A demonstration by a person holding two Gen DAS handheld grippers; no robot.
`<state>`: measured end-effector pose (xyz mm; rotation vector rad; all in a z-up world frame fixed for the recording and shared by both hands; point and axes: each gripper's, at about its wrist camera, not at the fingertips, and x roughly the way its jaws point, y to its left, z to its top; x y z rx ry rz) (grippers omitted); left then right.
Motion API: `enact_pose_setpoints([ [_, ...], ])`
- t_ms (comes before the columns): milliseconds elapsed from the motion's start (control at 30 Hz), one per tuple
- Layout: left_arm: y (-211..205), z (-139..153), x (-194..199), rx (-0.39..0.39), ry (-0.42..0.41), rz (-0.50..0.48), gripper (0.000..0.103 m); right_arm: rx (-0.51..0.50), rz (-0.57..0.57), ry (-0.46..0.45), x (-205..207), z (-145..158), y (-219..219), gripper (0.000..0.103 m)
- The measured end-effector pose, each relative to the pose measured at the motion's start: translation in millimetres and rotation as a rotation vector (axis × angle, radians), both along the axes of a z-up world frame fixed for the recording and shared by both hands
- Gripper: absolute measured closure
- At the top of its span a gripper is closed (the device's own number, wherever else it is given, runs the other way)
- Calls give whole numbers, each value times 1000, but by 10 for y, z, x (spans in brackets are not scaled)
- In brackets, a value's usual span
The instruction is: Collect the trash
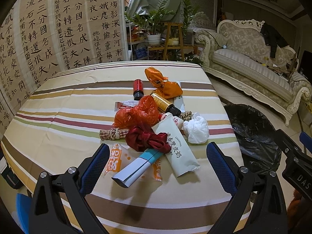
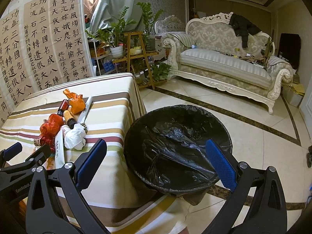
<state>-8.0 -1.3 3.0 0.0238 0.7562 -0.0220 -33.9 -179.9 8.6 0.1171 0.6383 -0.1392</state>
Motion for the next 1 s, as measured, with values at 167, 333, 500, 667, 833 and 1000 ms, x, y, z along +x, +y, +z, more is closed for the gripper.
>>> enact_pose_setpoints([
  [167,1,1,1,0,0,1,6,-1,0,2,1,-2,-1,4],
  [333,3,-1,0,-2,0,0,6,-2,0,1,2,-4,6,4],
  [500,3,2,1,-1,0,0,6,-2,0,3,1,-5,3,4],
  [667,5,1,0,-1,1,0,6,-2,0,3,4,-6,9,4],
  [833,8,-1,12,0,3,1,6,-3,0,3,5,-6,10,4],
  [1000,12,-9,12,-1,5,4,6,-2,0,4,5,-7,7,4],
])
